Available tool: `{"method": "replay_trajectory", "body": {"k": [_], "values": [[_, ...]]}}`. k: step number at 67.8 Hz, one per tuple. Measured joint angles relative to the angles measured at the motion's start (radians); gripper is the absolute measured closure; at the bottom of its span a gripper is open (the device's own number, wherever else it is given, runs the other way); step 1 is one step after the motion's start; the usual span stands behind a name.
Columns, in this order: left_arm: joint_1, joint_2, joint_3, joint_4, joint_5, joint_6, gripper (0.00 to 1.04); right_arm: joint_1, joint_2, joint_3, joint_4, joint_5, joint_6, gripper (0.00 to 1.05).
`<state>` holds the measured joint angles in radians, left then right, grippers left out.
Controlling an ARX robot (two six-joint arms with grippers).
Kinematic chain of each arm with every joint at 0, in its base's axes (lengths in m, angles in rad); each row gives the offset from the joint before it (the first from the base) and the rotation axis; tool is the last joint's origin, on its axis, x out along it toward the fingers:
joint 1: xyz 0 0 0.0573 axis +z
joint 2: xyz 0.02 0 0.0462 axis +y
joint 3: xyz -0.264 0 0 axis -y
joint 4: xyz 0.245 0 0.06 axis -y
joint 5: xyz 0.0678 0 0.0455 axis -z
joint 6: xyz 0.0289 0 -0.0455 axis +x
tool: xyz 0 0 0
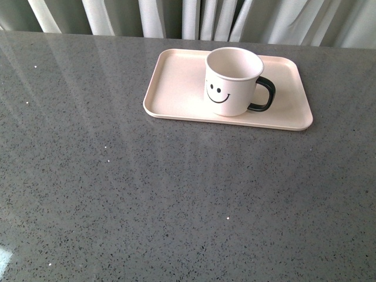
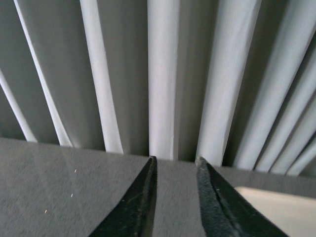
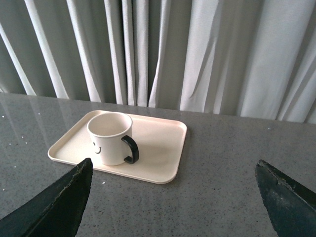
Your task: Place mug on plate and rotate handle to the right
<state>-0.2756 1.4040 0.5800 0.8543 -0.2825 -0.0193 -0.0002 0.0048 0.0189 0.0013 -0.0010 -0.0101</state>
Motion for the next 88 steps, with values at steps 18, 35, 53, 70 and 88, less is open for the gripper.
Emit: {"method": "replay_trajectory", "body": {"k": [18,35,53,70,88], "values": [[0.12,-0.252,-0.32,0.034,0.128,0.008,1.03,0.0,0.0,0.0,0.0,0.001,0.0,0.09],[0.177,-0.439,-0.444,-0.034,0.189,0.008,1.03,0.0,0.0,0.0,0.0,0.001,0.0,0.09],[0.271,-0.591,-0.52,-0.101,0.277,0.01,1.03,0.0,0.0,0.0,0.0,0.001,0.0,0.09],[0.271,-0.743,-0.566,-0.213,0.283,0.01,1.03,0.0,0.0,0.0,0.0,0.001,0.0,0.09],[0.271,-0.918,-0.566,-0.373,0.283,0.01,1.03,0.0,0.0,0.0,0.0,0.001,0.0,0.09]]}}
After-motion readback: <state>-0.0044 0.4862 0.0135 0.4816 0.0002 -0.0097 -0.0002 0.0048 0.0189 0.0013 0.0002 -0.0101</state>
